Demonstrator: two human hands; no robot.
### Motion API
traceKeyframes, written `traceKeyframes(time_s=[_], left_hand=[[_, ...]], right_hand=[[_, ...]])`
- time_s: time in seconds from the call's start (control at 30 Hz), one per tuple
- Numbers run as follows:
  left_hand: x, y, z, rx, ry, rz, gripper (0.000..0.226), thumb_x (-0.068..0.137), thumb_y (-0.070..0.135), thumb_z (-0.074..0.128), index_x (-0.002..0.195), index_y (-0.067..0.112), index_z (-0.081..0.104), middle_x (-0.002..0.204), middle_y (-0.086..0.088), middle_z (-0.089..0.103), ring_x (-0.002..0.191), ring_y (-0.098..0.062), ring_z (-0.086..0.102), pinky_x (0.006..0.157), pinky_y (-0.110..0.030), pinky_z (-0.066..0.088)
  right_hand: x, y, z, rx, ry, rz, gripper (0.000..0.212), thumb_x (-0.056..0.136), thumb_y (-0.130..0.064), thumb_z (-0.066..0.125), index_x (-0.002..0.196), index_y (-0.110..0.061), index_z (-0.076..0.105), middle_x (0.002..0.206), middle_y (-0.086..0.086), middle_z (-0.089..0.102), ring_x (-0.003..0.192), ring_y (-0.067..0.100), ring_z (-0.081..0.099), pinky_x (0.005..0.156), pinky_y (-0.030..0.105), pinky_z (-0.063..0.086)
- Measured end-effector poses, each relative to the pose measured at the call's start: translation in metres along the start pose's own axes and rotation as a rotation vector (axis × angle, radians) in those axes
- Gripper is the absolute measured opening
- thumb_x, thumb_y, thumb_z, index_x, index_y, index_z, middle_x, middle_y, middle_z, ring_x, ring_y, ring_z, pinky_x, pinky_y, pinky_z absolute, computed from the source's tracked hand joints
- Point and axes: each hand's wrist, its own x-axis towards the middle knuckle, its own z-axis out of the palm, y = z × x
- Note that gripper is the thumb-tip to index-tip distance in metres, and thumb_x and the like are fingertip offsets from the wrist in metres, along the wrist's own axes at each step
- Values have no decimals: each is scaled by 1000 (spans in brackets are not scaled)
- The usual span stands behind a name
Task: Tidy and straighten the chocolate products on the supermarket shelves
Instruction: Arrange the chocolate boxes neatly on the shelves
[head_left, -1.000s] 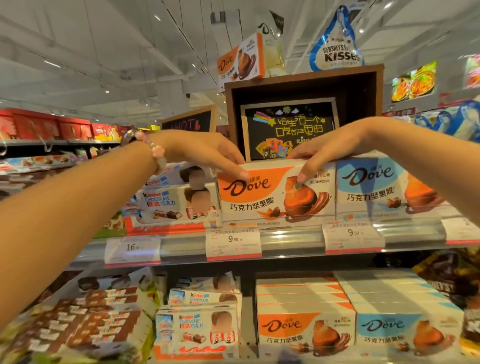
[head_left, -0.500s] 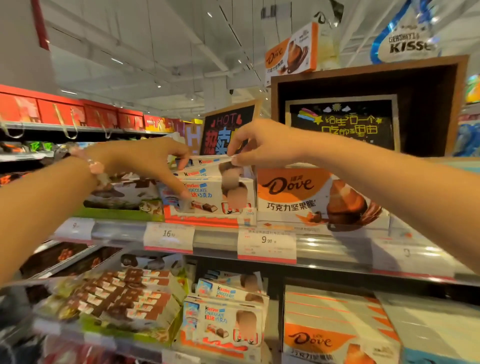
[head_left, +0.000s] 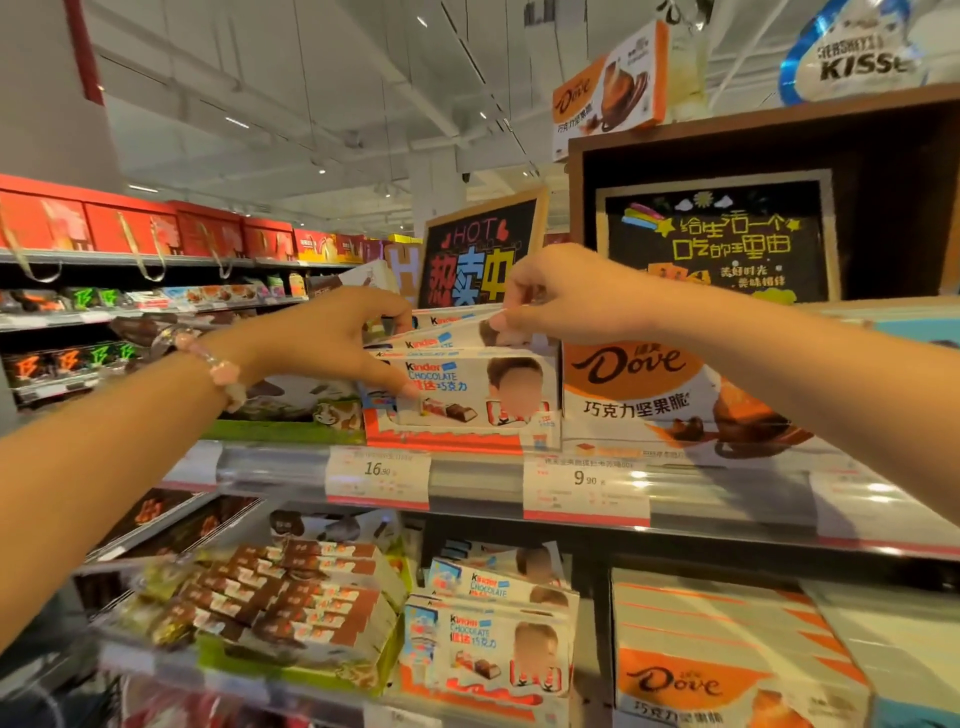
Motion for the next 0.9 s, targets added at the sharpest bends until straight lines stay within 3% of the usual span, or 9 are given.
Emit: traceKeyframes(time_s=[0.1, 0.2, 0.33, 0.43, 0.5, 0.6, 0.7, 0.8, 0.9], left_hand=[[0, 1, -1, 6, -40, 54, 34, 65, 50, 73, 83, 30, 53, 94, 18, 63, 86, 4, 61, 69, -19, 52], [1, -2, -2, 6, -50, 93, 42, 68, 52, 69, 95, 25, 55, 98, 14, 63, 86, 4, 61, 72, -21, 54], [3, -7, -5, -60, -64, 91, 44, 67, 56, 66, 97, 28, 51, 96, 13, 65, 83, 2, 65, 67, -19, 55], [4, -8, -5, -59, -107, 71, 46, 68, 58, 64, 99, 28, 48, 96, 14, 65, 82, 5, 64, 64, -16, 55], [5, -7, -6, -79, -152, 64, 51, 66, 59, 63, 104, 27, 50, 100, 14, 64, 84, 4, 64, 66, -16, 55], [7, -8, -13, -145, -179, 46, 55, 70, 61, 54, 108, 21, 58, 106, 10, 65, 94, -6, 64, 79, -25, 53], [9, -13, -19, -286, -170, 35, 42, 87, 46, 47, 106, 12, 63, 106, 1, 69, 97, -12, 65, 82, -28, 52], [10, -18, -18, -248, -128, 85, 24, 91, 31, 49, 95, 12, 63, 99, 2, 70, 92, -10, 66, 79, -26, 52], [12, -20, -12, -124, -62, 115, 22, 95, 30, 45, 93, 14, 60, 94, 4, 66, 88, -11, 64, 78, -30, 52]], right_hand=[[-1, 0, 1, -2, -3, 8, 19, 91, -28, 59, 76, -17, 61, 75, -6, 58, 69, 6, 52, 56, 14, 39], [-2, 0, 0, -8, 0, 31, 18, 92, -28, 57, 80, -15, 60, 79, -3, 57, 73, 10, 53, 61, 22, 40], [-3, -3, -2, 30, 42, 60, 21, 92, -29, 57, 81, -12, 60, 77, -6, 55, 70, -1, 52, 56, 9, 38], [-3, -5, -4, 32, 23, 109, 24, 90, -31, 59, 84, -9, 64, 86, 4, 63, 80, 15, 58, 68, 24, 45], [-4, -8, -6, 44, 6, 126, 24, 88, -29, 61, 83, -7, 67, 90, 8, 67, 84, 20, 61, 74, 32, 48], [-6, -12, -8, 86, 18, 161, 22, 85, -30, 65, 79, -9, 70, 90, 6, 69, 81, 13, 62, 70, 26, 47], [-6, -15, -8, 107, 35, 190, 20, 83, -28, 67, 78, -9, 71, 91, 8, 69, 83, 15, 63, 73, 27, 47], [-6, -15, -7, 112, 46, 210, 20, 84, -26, 66, 80, -7, 70, 93, 7, 69, 85, 15, 63, 74, 26, 46], [-5, -15, -6, 130, 57, 241, 19, 85, -23, 66, 80, -6, 71, 95, 8, 68, 90, 21, 63, 80, 31, 47]])
